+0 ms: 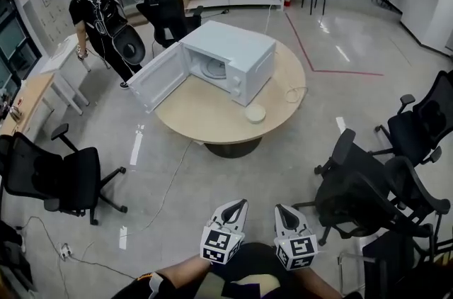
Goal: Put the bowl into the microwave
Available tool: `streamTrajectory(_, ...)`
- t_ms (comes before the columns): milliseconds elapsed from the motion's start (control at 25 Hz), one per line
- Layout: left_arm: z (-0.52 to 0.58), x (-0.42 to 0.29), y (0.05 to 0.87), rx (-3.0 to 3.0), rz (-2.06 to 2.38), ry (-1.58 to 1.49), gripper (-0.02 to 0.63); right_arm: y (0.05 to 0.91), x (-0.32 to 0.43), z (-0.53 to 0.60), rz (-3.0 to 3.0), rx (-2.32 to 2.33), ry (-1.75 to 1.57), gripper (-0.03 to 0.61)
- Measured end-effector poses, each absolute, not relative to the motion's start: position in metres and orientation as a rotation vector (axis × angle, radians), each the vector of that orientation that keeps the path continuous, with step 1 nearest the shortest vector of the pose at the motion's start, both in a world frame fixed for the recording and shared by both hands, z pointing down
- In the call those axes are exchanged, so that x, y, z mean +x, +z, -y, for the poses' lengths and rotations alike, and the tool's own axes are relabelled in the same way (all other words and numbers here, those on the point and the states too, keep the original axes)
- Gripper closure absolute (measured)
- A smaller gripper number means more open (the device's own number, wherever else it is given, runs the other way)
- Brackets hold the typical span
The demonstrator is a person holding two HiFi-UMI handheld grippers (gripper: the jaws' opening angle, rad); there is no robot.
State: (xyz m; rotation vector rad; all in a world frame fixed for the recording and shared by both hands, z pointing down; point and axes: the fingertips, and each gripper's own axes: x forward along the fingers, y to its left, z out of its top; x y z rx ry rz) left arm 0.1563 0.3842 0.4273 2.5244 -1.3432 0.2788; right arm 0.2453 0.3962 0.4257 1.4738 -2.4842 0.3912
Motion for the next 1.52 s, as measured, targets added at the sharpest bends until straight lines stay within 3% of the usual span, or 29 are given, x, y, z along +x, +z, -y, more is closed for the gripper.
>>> streamTrajectory(1520, -0.333, 0.030, 0.417, 2.499, 1.366, 0.147, 0.568, 0.414, 0.113, -0.347, 2.437, 1.424, 0.281, 0.565)
